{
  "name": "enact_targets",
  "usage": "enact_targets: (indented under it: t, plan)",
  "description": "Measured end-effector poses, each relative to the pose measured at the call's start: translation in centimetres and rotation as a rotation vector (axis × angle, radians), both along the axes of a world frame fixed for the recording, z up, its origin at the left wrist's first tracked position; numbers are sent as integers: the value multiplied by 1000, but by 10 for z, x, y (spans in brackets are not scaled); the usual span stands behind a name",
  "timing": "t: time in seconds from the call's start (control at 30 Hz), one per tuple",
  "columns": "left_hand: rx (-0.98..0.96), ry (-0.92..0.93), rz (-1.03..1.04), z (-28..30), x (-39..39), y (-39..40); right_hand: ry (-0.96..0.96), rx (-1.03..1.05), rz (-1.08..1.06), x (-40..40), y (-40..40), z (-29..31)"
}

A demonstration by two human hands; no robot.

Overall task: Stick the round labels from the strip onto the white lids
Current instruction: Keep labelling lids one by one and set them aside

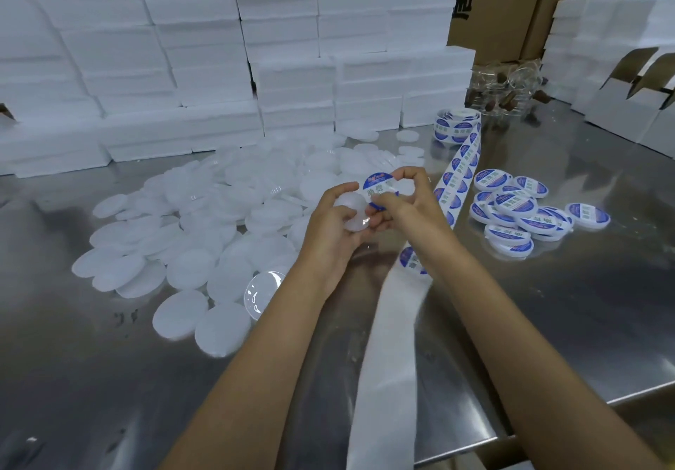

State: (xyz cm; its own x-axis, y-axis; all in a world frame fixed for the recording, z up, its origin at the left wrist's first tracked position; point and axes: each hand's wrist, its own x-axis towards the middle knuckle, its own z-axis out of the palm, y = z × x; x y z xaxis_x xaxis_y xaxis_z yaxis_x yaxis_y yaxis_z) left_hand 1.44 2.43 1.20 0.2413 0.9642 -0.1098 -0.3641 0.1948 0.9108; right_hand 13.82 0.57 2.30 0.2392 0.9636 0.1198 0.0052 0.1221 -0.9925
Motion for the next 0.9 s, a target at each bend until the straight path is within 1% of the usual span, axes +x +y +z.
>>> enact_targets:
  t: [0.1, 0.2, 0.3, 0.47, 0.7, 0.9]
  plan:
    - [-77, -200, -25, 4, -1, 1, -38, 71, 0, -6, -3, -6]
    - [-124, -253, -14, 6, -2, 3, -93, 108, 30, -7, -4, -7]
    - [-132, -257, -13, 7, -1, 2, -171, 111, 40, -7, -5, -10]
    - [-110, -230, -28, 9, 2, -2, -234, 123, 30, -8, -3, -13]
    - [-75, -180, -31, 10, 7, -5, -303, 139, -52, -7, 1, -18]
    - [-59, -192, -14, 12, 9, -7, -552, 237, -151, -4, -1, -28]
